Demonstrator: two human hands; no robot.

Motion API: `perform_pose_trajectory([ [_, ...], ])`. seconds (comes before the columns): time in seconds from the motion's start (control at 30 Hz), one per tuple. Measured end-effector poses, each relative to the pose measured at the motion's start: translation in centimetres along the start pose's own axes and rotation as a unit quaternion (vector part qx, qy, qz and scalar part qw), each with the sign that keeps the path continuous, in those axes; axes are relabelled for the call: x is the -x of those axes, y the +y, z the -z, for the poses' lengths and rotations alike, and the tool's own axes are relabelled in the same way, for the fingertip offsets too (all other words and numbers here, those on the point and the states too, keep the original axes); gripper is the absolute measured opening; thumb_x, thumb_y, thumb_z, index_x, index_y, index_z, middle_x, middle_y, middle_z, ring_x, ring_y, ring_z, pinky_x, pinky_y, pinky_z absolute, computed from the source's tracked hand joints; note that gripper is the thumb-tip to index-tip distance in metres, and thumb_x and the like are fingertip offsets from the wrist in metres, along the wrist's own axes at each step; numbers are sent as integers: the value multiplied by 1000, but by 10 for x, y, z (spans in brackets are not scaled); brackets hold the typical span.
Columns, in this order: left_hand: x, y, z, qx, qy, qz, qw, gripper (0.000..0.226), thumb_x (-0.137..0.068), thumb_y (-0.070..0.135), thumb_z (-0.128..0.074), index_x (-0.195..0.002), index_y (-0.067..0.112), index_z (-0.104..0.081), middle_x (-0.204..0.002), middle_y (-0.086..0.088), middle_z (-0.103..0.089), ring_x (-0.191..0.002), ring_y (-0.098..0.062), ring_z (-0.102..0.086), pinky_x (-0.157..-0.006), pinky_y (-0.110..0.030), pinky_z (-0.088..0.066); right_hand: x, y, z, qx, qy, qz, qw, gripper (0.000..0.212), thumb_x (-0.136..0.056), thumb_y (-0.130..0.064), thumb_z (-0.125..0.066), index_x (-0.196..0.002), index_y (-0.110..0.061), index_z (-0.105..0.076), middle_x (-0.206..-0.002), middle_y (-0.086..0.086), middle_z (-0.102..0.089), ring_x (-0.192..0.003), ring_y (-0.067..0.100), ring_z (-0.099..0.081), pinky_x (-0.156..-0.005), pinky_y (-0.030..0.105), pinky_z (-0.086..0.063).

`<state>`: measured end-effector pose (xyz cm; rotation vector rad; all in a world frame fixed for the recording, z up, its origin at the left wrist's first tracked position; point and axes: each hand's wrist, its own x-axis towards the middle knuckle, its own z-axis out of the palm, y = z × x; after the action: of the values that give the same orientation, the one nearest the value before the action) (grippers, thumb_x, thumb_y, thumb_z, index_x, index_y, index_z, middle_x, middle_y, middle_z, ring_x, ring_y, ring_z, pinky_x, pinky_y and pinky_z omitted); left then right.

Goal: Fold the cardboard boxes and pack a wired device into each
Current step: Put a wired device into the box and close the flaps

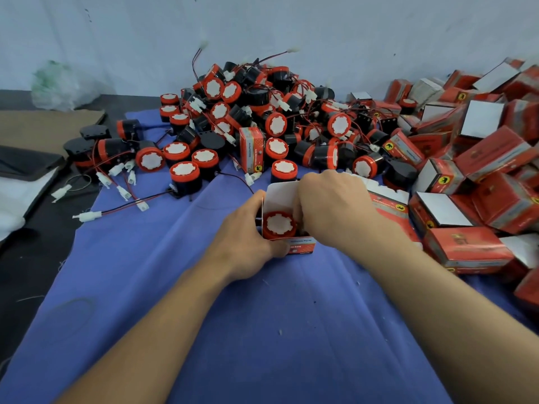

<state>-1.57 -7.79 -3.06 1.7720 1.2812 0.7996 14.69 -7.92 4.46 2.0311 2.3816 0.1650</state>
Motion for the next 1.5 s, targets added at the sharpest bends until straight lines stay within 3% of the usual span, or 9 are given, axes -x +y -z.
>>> perform_pose_trajectory([
  [0.27, 0, 0, -3, -5, 16, -19, 1000, 62, -64, 34, -83, -120, 37, -56, -104, 20, -71, -95, -3, -68, -84, -46, -60, 20, -7, -40, -35, 210, -82, 974, 20, -67, 0, -66, -73, -16, -76, -61, 7, -57, -72, 29, -50, -74, 36, -30],
  [0.53, 0, -6, -5, 13, 11, -3, 1000, 66, -66, 45, -83, -126, 48, -55, -115, 22, -71, -104, 0, -67, -92, -36, -58, 19, -23, -35, -12, 115, -83, 990, 18, -86, -9, -57, -94, -23, -67, -78, -1, -52, -77, 27, -61, -63, 33, -27],
  [0.67, -1, -6, 2, 163, -12, 4, 987, 55, -70, 19, -52, -120, 28, -72, -119, -2, -75, -116, -28, -67, -101, -49, -55, 29, -11, -44, -103, 130, -96, 981, 33, -87, -12, -55, -106, -30, -74, -93, 2, -72, -84, 30, -64, -65, 33, -29],
  [0.83, -2, -5, -4, 71, 25, 2, 997, 32, -91, 35, -55, -118, 41, -71, -108, 21, -76, -103, 0, -69, -86, -20, -55, 27, -8, -52, -229, 161, -82, 957, 47, -89, -15, -42, -115, -36, -75, -103, -1, -77, -91, 32, -64, -76, 38, -48],
  [1.0, -6, -5, -9, 33, 70, 29, 997, 29, -95, 22, -61, -113, 41, -71, -99, 24, -75, -96, 3, -68, -79, -20, -56, 35, 0, -52, -370, 275, -111, 880, 44, -90, -9, -57, -118, -38, -75, -80, -9, -75, -77, 16, -66, -75, 34, -53],
  [1.1, -7, -5, -8, 38, 65, 37, 996, 27, -96, 21, -63, -110, 42, -70, -104, 21, -76, -101, -2, -69, -86, -30, -59, 34, 10, -50, -521, 322, -142, 778, 36, -90, -18, -62, -118, -38, -74, -72, -29, -68, -65, 5, -66, -66, 22, -53],
  [1.2, -6, -2, -8, 49, 61, 38, 996, 25, -89, 31, -61, -107, 44, -71, -103, 23, -76, -99, 1, -69, -89, -33, -59, 26, 18, -56, -618, 246, -195, 721, 31, -97, -18, -54, -118, -29, -75, -91, -20, -75, -80, 7, -72, -74, 33, -57],
  [1.33, -3, 3, -8, 56, 55, 42, 996, 37, -79, 37, -56, -113, 40, -73, -104, 20, -76, -101, -4, -70, -93, -41, -60, 21, 15, -70, -668, 72, -129, 730, 29, -100, -12, -55, -110, -29, -75, -103, -7, -78, -100, 16, -73, -96, 51, -57],
  [1.5, -4, -2, -7, 65, 53, 22, 996, 29, -94, 25, -62, -103, 52, -70, -105, 24, -76, -100, -2, -70, -89, -34, -60, 19, 15, -76, -662, 32, -116, 740, 25, -97, -10, -63, -114, -27, -71, -104, -8, -78, -98, 14, -75, -94, 48, -59],
])
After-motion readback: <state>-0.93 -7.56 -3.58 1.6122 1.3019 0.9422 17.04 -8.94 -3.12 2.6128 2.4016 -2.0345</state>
